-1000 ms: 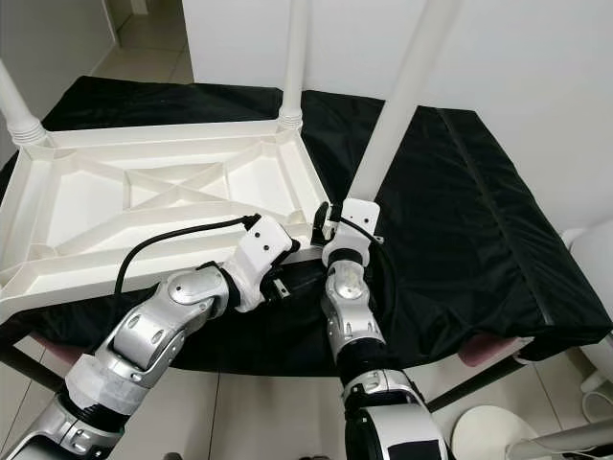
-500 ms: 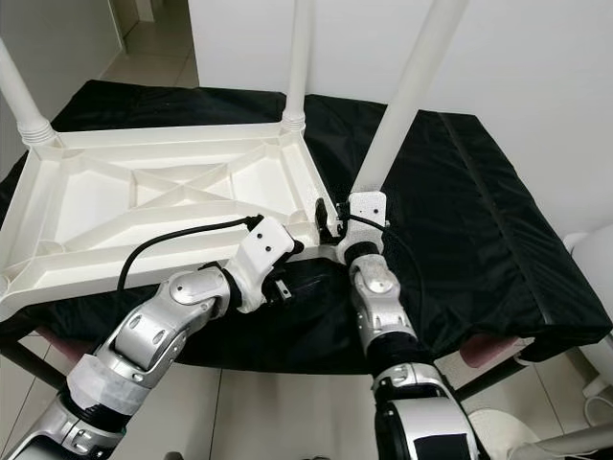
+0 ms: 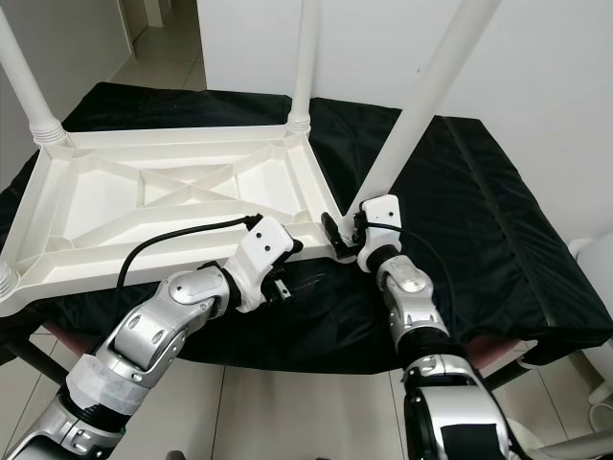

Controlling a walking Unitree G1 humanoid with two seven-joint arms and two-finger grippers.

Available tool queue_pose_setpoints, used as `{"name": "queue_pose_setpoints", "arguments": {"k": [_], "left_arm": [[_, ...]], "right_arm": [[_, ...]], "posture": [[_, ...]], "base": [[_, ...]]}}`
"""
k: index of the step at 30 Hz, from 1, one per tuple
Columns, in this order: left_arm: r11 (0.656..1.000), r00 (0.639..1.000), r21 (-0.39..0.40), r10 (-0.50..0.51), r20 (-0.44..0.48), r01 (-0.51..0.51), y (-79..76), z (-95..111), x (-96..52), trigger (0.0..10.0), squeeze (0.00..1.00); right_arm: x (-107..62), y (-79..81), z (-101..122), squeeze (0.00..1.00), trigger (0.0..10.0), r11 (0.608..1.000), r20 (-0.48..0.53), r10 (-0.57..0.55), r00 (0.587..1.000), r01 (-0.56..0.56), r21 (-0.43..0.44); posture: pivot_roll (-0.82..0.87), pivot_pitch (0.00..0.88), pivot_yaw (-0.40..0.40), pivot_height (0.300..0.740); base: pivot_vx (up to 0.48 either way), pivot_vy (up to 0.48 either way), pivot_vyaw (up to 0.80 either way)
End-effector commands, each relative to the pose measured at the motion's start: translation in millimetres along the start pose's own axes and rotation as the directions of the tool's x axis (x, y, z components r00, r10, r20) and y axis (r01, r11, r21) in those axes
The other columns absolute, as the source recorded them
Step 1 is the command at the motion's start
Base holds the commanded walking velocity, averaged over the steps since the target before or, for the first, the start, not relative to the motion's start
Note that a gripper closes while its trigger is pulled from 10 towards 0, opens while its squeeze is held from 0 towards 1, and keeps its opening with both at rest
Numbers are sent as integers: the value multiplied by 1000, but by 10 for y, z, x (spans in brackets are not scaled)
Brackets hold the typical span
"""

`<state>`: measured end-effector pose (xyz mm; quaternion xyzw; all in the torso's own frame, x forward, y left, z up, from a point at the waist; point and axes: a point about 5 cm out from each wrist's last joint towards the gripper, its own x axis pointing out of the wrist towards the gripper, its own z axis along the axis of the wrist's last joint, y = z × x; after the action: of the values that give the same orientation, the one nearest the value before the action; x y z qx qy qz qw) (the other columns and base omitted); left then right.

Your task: Building children table

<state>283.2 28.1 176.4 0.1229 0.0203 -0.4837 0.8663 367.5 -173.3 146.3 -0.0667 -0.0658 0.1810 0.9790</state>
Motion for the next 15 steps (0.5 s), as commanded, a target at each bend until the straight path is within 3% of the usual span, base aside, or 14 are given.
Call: {"name": "queue_pose_setpoints", "arguments": {"k": [1,3,4,15], "left_arm": [[999,999,6,-45,-9,46,-56,-5,10,10000,0],[999,999,6,-45,-9,46,-56,-5,10,10000,0],[999,999,6,-47,-8,47,-47,4,14,10000,0],[999,999,10,-44,-8,44,-20,25,6,10000,0]], "right_arm": [[-8,-58,-6,0,3882,1000,-10,23,1000,-23,4],[-8,-58,-6,0,3882,1000,-10,23,1000,-23,4],[7,-134,26,0,0,999,-16,42,999,-41,7],[62,-201,84,0,0,994,-36,93,995,-92,51]], "posture": [[38,23,-41,740],[38,23,-41,740],[38,25,-30,740],[43,38,-26,740]], "base": [[0,0,0],[0,0,0],[0,0,0],[0,0,0]]}}
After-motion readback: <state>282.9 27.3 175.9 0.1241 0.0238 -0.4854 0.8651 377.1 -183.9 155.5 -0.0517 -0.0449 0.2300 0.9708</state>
